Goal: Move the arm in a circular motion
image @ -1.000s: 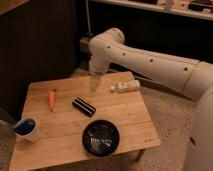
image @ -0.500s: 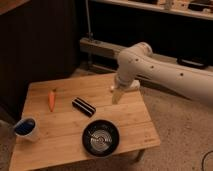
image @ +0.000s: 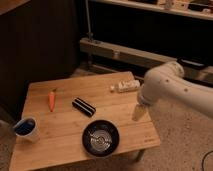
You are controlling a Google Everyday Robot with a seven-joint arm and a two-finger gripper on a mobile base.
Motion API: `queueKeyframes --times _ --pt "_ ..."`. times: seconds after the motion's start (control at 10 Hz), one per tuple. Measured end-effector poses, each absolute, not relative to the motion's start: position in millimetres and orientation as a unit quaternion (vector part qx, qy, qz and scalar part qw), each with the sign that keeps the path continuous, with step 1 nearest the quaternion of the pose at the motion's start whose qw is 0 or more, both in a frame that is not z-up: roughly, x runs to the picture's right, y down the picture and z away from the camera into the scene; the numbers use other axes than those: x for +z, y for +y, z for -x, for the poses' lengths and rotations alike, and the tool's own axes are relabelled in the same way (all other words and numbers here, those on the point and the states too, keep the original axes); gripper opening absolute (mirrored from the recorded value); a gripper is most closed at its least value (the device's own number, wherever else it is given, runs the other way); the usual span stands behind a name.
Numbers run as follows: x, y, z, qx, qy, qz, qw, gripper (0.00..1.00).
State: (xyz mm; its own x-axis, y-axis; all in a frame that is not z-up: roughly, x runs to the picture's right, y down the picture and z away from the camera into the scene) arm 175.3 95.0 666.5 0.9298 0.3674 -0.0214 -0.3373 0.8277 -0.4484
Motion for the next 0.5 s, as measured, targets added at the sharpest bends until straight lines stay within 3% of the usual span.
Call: queueKeyframes --times 0.5 --pt "611.3 120.6 -139.0 0.119 -0.089 0.198 0.969 0.80"
